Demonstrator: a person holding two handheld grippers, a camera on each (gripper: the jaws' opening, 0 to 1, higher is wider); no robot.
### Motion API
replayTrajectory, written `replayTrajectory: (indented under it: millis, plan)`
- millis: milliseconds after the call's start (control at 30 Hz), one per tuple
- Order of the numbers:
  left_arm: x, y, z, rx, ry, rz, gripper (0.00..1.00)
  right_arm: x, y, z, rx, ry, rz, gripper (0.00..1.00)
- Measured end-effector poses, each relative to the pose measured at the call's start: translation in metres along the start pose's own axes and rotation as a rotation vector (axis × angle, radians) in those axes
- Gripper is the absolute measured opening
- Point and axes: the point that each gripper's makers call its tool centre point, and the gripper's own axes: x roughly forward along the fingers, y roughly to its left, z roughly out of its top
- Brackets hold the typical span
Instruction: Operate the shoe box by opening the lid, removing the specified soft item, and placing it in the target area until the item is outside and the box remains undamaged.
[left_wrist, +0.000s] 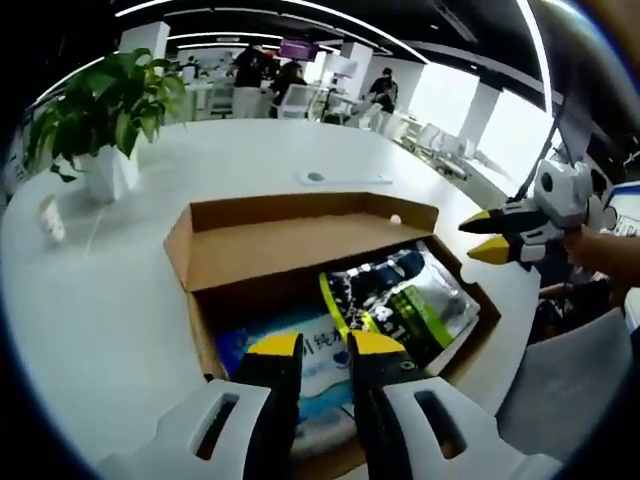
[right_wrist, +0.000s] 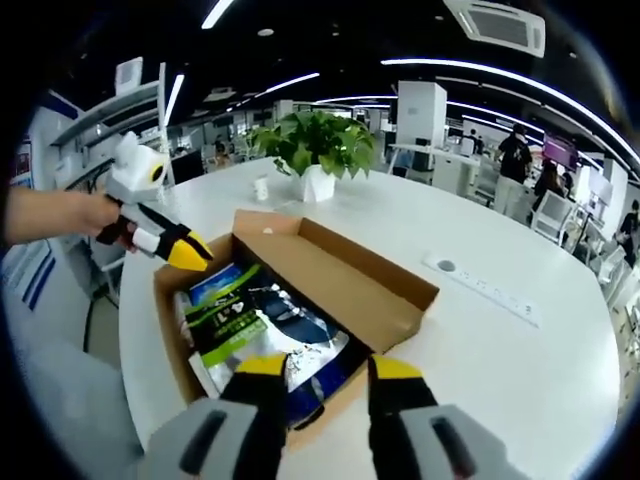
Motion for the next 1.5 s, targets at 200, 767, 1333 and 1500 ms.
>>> replayTrajectory:
  millis: [200,767,1333,1500]
  plan:
    - [0.007,-0.007,-0.011,-0.045,0.024,-0.045,0.20,0.002,0.005,0.000,0.010,-0.005,0.026,0.32]
    - [0.026,-0.020,-0.033,-0.090,0.113,-0.129,0.26,0.002,0.018,0.001,-0.050,-0.028,0.079,0.36]
    - [0.030,-0.028,-0.038,-0.216,0.116,-0.205,0.11,0.011,0.016,-0.003,-0.043,-0.014,0.090,0.36]
    - [0.029,-0.028,-0.038,-0.216,0.116,-0.204,0.09,0.023,0.019,-0.004,-0.056,0.010,0.100,0.35]
